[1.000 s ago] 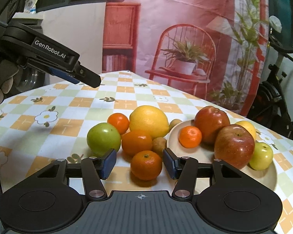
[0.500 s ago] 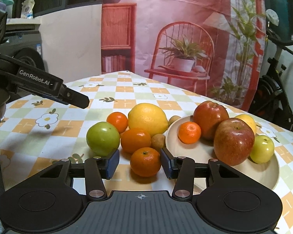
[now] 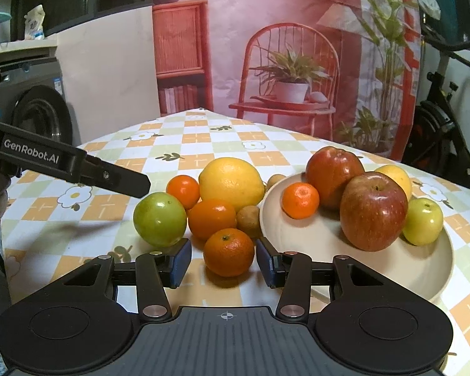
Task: Organize fruits
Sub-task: 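Move the left tool to the green apple and close the left gripper, then lift the green apple with the left gripper while the right gripper grasps a mandarin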
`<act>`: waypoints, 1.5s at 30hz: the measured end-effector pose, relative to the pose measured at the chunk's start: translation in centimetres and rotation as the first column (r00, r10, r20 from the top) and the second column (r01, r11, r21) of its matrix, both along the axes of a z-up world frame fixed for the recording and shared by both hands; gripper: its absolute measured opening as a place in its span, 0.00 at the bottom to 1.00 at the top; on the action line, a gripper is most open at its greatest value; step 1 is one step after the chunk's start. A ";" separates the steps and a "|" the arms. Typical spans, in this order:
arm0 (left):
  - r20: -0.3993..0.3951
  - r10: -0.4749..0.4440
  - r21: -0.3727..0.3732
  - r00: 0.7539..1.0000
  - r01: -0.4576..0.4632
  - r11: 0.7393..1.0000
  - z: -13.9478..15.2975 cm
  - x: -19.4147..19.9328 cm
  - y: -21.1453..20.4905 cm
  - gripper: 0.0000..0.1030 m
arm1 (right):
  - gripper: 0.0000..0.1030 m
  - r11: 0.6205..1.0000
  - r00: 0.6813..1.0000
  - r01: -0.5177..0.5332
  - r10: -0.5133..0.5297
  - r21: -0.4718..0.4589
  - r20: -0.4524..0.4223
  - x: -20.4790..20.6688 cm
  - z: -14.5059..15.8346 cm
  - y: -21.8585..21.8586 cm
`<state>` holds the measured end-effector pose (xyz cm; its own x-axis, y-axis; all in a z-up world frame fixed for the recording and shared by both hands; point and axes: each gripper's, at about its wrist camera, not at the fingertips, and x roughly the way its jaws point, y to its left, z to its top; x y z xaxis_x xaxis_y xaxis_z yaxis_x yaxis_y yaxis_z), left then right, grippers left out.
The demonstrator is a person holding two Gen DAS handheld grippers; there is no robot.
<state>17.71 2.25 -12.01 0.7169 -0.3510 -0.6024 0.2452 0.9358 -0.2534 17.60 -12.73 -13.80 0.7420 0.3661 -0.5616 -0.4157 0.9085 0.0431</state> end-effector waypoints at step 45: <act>-0.080 0.088 0.042 0.993 -0.085 0.996 -1.9 0.9 1.8 0.48 | 0.35 0.999 0.998 0.009 -0.011 -0.034 -0.062 1.4 -0.7 0.7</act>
<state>18.59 4.00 -13.88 0.6914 -0.2655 -0.6719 0.1432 0.9619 -0.2327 19.02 -12.07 -14.54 0.7091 0.3388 -0.6183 -0.4038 0.9141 0.0378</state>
